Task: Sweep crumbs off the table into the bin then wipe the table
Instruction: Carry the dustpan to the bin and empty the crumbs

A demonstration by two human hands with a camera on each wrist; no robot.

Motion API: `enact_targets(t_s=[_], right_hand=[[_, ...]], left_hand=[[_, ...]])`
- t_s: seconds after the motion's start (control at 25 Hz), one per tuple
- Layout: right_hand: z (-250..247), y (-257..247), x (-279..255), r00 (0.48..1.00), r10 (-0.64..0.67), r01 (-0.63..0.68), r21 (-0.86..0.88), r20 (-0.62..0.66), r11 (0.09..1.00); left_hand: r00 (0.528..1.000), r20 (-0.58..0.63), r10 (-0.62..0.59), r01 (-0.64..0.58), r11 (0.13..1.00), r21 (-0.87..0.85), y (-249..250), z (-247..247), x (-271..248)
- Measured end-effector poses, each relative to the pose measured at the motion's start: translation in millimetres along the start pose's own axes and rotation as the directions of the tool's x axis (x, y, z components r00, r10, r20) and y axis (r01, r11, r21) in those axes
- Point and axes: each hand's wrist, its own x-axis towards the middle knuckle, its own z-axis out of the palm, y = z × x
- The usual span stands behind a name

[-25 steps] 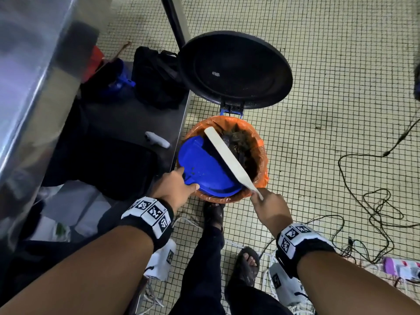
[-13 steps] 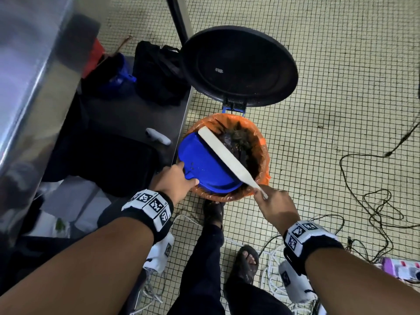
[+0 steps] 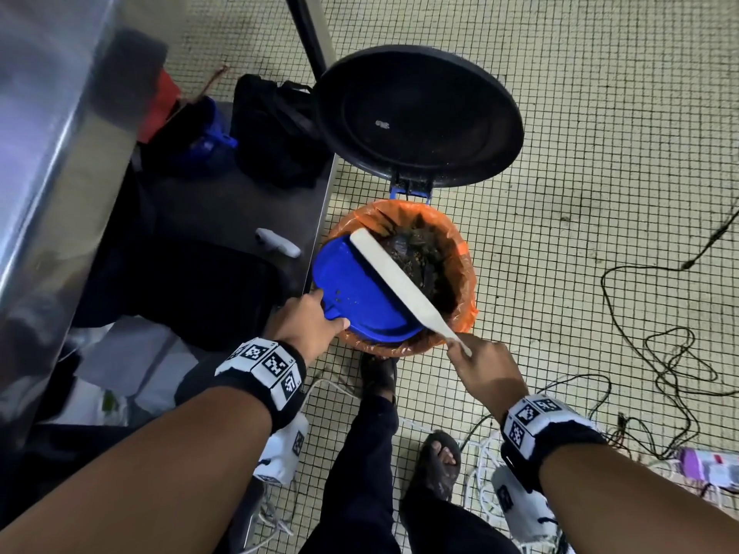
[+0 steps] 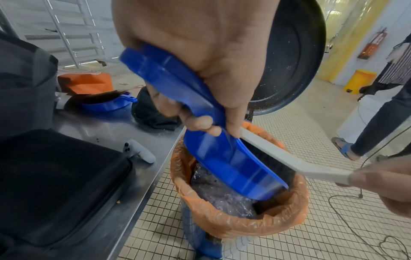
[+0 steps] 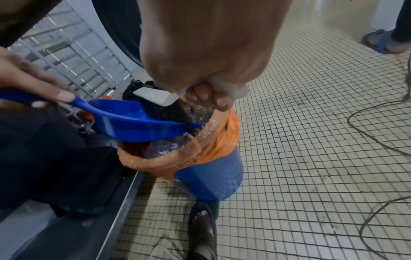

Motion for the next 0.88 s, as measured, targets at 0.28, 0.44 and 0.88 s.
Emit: enact_targets(t_s=[0.28, 0.44, 0.88], right_hand=[[-14, 18, 3, 0.998, 0.048, -0.047, 0.023, -0.043, 0.999], [-33, 15, 2, 0.989, 0.036, -0.058, 0.160, 0.141, 0.985], [-25, 12, 0, 0.991, 0.057, -0.068, 0.092, 0.120, 0.993]], left_hand=[[1.000, 0.010, 0.009, -0.009, 1.000, 0.027, -11, 4, 5], [1.000, 0.003, 0.014, -0.014, 0.998, 0.060, -14, 5, 10], [0.999, 0.011, 0.047, -0.048, 0.997, 0.055, -11, 9, 13]])
